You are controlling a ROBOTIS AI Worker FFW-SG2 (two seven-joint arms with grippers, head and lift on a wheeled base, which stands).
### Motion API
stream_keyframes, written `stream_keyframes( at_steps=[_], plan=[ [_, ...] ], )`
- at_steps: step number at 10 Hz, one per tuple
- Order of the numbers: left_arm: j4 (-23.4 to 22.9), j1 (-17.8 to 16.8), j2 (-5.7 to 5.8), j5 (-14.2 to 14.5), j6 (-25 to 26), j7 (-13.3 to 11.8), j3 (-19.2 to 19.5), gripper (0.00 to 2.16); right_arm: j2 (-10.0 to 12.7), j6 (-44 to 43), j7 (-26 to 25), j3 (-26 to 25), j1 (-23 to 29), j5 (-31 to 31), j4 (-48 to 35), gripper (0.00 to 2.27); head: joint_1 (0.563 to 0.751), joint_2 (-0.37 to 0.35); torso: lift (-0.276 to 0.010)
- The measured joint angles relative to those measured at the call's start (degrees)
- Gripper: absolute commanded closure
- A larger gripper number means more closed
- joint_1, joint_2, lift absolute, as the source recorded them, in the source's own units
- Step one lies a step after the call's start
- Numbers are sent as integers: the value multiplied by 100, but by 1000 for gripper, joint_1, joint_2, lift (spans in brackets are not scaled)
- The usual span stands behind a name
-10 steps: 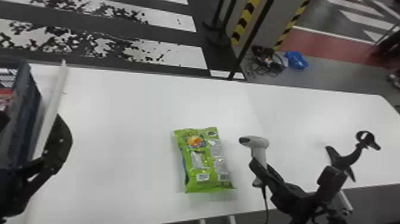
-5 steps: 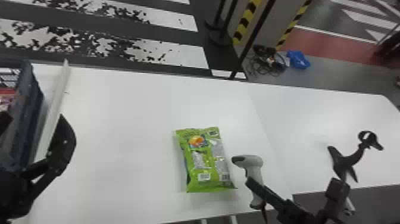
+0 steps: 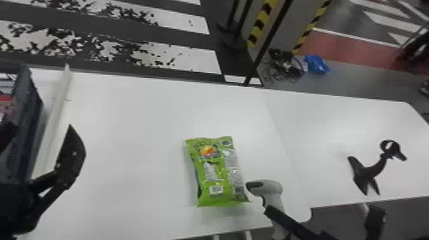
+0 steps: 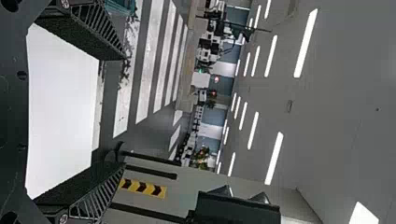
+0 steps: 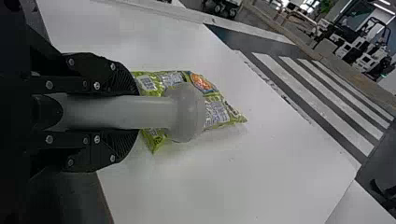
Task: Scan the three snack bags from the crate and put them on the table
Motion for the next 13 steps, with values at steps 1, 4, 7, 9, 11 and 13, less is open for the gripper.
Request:
stream_keyframes(
  at_steps=[1, 4, 7, 9, 11, 13],
  plan=[
    [0, -17, 0, -14, 37, 2, -24, 66, 11, 26, 7, -42, 9, -18, -16, 2240, 695, -350, -94],
    [-22, 40, 0, -17, 42, 5, -26, 66, 5, -110, -75, 179, -116, 218, 31, 2240, 695, -350, -94],
    [-46, 72, 0, -17, 32, 2, 17, 63, -16, -333, -150, 448, -242, 528, 214, 2240, 695, -341, -94],
    [-47, 37, 0, -12, 30, 1, 29, 63, -27, -475, -165, 566, -244, 687, 275, 2240, 695, -336, -94],
    [-1, -5, 0, 29, 16, 1, 58, 63, -35, -506, -113, 682, -197, 765, 284, 2240, 695, -326, -94],
    [36, -38, 0, 68, 16, 1, 85, 63, -39, -520, -75, 785, -127, 797, 272, 2240, 695, -302, -94]
  ],
)
